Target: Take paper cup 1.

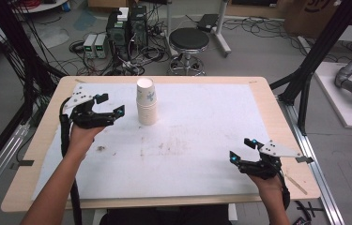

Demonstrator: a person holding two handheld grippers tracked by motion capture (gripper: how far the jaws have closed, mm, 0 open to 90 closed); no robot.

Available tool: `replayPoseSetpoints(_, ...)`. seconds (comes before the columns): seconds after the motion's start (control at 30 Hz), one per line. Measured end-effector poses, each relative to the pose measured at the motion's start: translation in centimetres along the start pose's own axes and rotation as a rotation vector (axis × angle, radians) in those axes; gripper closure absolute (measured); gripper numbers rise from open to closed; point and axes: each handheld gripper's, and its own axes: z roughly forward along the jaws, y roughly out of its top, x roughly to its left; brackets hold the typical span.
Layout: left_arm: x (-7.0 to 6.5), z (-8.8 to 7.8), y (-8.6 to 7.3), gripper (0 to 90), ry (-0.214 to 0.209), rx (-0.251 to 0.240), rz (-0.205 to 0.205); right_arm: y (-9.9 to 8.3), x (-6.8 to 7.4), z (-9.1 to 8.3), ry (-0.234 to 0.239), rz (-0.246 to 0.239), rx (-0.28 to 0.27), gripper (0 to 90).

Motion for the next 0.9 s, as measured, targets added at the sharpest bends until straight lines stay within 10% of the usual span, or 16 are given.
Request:
replayPoseSetpoints(0.53,0.5,7.5,4.5,14.6,-0.052,0.113,0.002,-0.1,-0.2,-0.1,0.007,0.004,-0.003,20.3)
replayPoseSetpoints(0.9,0.1,11.5,4.6,14.7,-0.069,0.157,0.006,-0.2,-0.4,-0.1,0.008,0.011,0.001,20.4)
